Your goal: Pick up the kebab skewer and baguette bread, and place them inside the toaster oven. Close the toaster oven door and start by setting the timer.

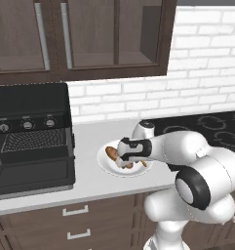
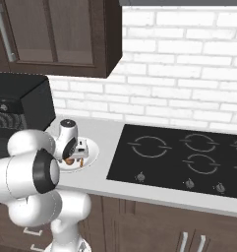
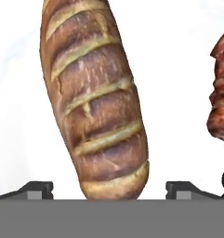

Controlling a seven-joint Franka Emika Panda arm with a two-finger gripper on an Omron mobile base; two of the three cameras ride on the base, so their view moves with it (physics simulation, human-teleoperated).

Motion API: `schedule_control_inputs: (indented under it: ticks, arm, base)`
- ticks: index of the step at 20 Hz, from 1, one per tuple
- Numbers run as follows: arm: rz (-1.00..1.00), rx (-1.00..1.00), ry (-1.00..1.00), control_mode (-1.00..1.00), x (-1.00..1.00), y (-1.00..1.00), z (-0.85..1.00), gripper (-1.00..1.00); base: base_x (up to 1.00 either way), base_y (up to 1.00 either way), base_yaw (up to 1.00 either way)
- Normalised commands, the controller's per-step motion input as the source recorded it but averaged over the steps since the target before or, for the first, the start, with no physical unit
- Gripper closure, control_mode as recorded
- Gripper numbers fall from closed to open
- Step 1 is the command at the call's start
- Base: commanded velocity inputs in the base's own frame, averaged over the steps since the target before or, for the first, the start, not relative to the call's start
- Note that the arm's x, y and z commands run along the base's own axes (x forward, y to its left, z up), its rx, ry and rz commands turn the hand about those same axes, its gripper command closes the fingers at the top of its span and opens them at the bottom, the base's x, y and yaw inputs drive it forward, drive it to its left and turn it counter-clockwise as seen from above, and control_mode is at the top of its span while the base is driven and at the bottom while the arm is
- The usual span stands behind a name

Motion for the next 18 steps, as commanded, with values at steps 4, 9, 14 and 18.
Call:
schedule_control_inputs:
  ticks: [4,9,14,18]
  arm:
    - [0.02,0.0,0.0,-1.0,0.03,0.04,-0.06,-1.0]
    - [0.01,0.0,0.0,-1.0,0.01,0.05,-0.03,-1.0]
    - [0.02,0.0,0.0,-1.0,0.01,0.05,-0.14,-1.0]
    - [0.02,0.0,0.0,-1.0,0.06,0.06,-0.32,1.0]
  base:
    - [0.0,0.0,0.0]
    - [0.0,0.0,0.0]
    - [0.0,0.0,0.0]
    - [0.0,0.0,0.0]
